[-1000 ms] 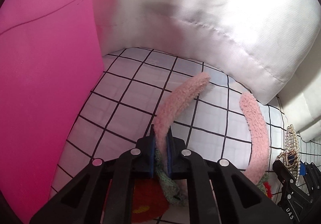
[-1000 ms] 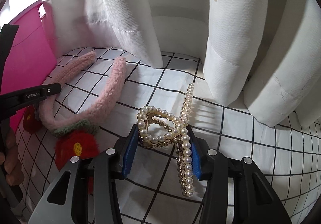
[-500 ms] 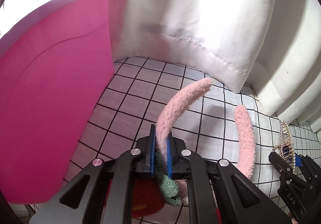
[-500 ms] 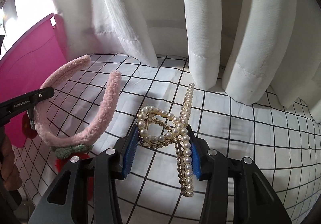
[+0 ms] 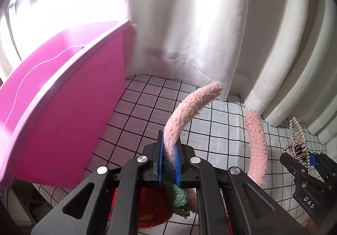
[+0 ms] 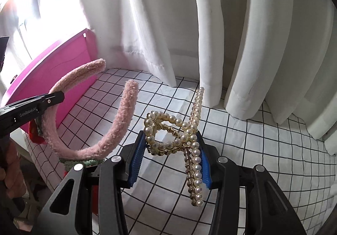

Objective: Organize jewelry
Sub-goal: 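Carry the hair claw and headband into the pink tub and open both tools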

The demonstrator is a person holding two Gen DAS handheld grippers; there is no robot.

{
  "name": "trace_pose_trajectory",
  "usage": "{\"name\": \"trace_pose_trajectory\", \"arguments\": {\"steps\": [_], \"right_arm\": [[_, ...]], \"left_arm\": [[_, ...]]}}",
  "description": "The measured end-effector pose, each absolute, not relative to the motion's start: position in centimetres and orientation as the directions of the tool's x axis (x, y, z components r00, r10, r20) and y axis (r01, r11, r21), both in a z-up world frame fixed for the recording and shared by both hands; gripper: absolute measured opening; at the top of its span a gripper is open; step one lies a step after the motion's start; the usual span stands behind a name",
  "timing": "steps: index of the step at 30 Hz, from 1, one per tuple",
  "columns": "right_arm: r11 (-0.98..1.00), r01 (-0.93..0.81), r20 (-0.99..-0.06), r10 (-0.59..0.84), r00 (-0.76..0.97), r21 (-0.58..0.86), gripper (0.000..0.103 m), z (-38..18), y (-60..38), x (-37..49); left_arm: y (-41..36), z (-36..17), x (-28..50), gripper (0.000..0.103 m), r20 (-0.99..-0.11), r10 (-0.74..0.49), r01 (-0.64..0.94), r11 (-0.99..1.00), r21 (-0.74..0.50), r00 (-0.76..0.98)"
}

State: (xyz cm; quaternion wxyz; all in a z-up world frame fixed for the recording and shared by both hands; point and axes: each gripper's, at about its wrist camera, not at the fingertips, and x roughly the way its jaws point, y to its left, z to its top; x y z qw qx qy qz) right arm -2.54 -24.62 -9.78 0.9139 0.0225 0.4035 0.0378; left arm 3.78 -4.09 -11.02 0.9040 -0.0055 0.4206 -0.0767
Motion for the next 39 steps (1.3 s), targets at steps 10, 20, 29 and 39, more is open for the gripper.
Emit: {"name": "trace_pose_trajectory", "arguments": {"steps": [10, 20, 29, 39], "right_arm": [[0.990, -0.133, -0.663, 0.135, 0.736, 0.054, 0.045, -3.7, -23.6, -4.7], [0.959, -0.281, -0.581, 0.253, 0.774, 0.044, 0.045, 0.9, -17.8, -2.4], [0.892, -0.449, -0.537, 0.401, 0.742, 0.047, 0.045, 3.7, -7.4, 2.2], [0.820, -0.571, -0.578, 0.479, 0.661, 0.027, 0.045, 3.7, 3.3, 7.7]], "left_arm": [[-2.1, -3.7, 0.3, 0.009, -0.675, -0.144, 0.120, 0.989, -0.082, 0.724], [6.0, 2.1, 0.7, 0.009, -0.596, -0.018, -0.026, 0.998, -0.065, 0.802], [15.9, 3.8, 2.2, 0.009, -0.575, 0.156, -0.229, 0.972, -0.055, 0.803], [22.6, 1.2, 5.4, 0.010, -0.614, 0.250, -0.328, 0.945, -0.015, 0.749]]}}
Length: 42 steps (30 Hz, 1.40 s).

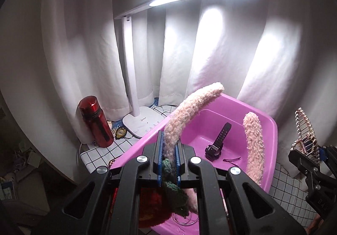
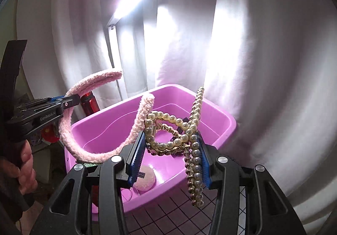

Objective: Organize jewelry

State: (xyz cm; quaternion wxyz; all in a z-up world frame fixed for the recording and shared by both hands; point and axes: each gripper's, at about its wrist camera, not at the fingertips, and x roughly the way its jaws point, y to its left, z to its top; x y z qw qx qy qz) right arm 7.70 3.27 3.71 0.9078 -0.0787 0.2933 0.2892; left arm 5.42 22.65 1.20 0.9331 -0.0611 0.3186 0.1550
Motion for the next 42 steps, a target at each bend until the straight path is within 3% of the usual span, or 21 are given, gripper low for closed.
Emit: {"name": "trace_pose_trajectory", "arguments": {"steps": [15, 27, 29, 30, 31, 33, 34, 36, 42], "right_arm": [[0.817, -0.576, -0.737, 0.397, 0.547, 0.013, 0.045, -2.9, 10.4, 14.9], [0.843, -0.538, -0.774, 0.328, 0.541, -0.018, 0.046, -4.6, 10.9, 16.4], [0.845, -0.534, -0.777, 0.320, 0.542, -0.025, 0.054, -4.6, 10.9, 16.4], [0.847, -0.531, -0.774, 0.318, 0.548, -0.028, 0.066, -4.4, 10.9, 16.3], [0.849, -0.528, -0.769, 0.320, 0.554, -0.027, 0.070, -4.1, 10.8, 16.3], [0.852, -0.523, -0.762, 0.325, 0.560, -0.020, 0.071, -3.6, 10.7, 16.1], [0.854, -0.520, -0.759, 0.325, 0.564, -0.021, 0.071, -3.4, 10.6, 16.1], [0.856, -0.517, -0.756, 0.327, 0.567, -0.017, 0.071, -3.1, 10.4, 15.9], [0.860, -0.510, -0.742, 0.341, 0.577, -0.002, 0.071, -2.2, 9.8, 15.1]], "left_arm": [[24.5, -5.3, 10.2, 0.011, -0.725, 0.230, -0.310, 0.951, 0.024, 0.650], [25.4, -7.4, 10.7, 0.026, -0.774, 0.214, -0.334, 0.943, 0.004, 0.596], [25.6, -7.4, 10.6, 0.038, -0.777, 0.217, -0.344, 0.939, 0.001, 0.591], [25.7, -7.3, 10.5, 0.055, -0.775, 0.218, -0.351, 0.937, -0.004, 0.593], [25.8, -7.0, 10.3, 0.068, -0.770, 0.192, -0.339, 0.940, -0.034, 0.608], [25.5, -6.6, 10.0, 0.079, -0.761, 0.178, -0.329, 0.943, -0.049, 0.624], [25.1, -6.4, 10.0, 0.090, -0.756, 0.209, -0.338, 0.941, -0.017, 0.620], [24.6, -5.9, 9.7, 0.094, -0.736, 0.244, -0.338, 0.941, 0.022, 0.632], [24.8, -5.1, 9.3, 0.095, -0.743, 0.239, -0.348, 0.938, 0.010, 0.625]]}}
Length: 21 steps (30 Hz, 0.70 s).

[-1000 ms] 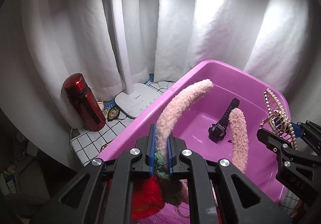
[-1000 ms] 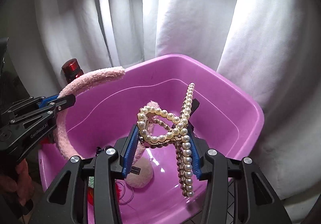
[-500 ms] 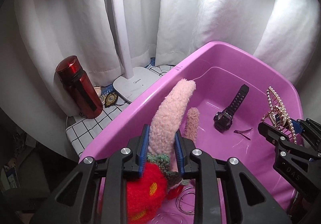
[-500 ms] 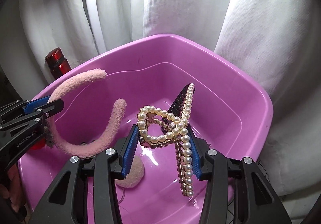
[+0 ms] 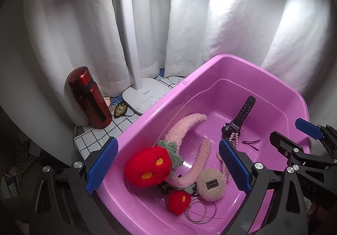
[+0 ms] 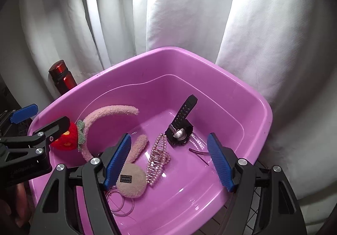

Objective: Organize jewelry

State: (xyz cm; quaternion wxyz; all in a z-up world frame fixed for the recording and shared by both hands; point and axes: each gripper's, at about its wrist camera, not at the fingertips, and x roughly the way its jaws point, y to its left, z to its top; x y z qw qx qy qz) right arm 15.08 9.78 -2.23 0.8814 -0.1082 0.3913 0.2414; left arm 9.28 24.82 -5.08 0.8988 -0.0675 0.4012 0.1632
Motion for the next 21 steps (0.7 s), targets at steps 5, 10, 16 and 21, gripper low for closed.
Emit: {"name": "trace_pose_trajectory", "arguments": {"steps": [5, 10, 16, 21], "right_arm": [[0.862, -0.507, -0.731, 0.348, 0.587, 0.003, 0.071, -1.5, 9.4, 14.1], [0.865, -0.502, -0.725, 0.349, 0.594, 0.005, 0.071, -1.0, 9.0, 13.1], [0.868, -0.496, -0.717, 0.347, 0.604, 0.003, 0.071, -0.5, 8.6, 12.1], [0.870, -0.494, -0.710, 0.346, 0.613, -0.003, 0.071, -0.1, 8.2, 11.4]], "left_arm": [[25.1, -4.9, 8.8, 0.095, -0.749, 0.258, -0.365, 0.931, 0.023, 0.610], [25.0, -4.6, 8.2, 0.095, -0.748, 0.260, -0.366, 0.930, 0.025, 0.610], [24.6, -4.3, 7.6, 0.095, -0.749, 0.257, -0.358, 0.933, 0.028, 0.611], [24.3, -4.0, 7.0, 0.095, -0.748, 0.249, -0.352, 0.936, 0.022, 0.615]]}}
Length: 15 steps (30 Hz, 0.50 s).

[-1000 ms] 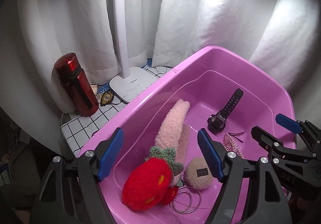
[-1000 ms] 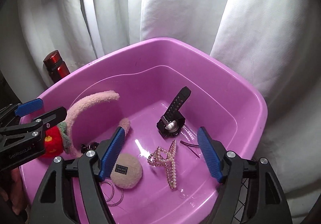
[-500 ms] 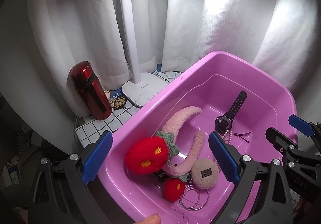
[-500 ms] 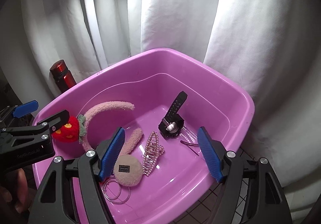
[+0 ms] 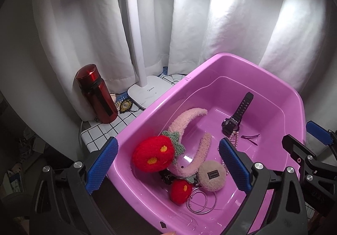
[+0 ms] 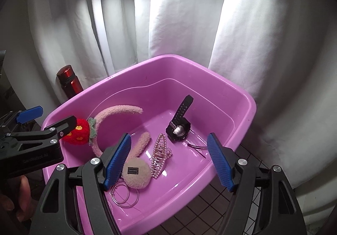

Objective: Organize jewelry

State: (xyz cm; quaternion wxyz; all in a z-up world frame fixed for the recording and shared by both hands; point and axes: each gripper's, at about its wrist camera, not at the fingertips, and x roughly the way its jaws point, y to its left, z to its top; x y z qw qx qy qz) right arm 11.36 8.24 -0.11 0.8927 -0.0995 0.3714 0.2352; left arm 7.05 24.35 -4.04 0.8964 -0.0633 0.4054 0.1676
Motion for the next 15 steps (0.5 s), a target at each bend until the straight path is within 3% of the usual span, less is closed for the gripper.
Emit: {"name": "trace_pose_trajectory", "arguments": {"steps": [15], "right_arm": [[0.874, -0.486, -0.696, 0.344, 0.630, -0.008, 0.071, 0.7, 7.4, 9.4]], "left_arm": [[23.9, -3.5, 5.4, 0.095, -0.749, 0.239, -0.349, 0.937, 0.011, 0.618]]}}
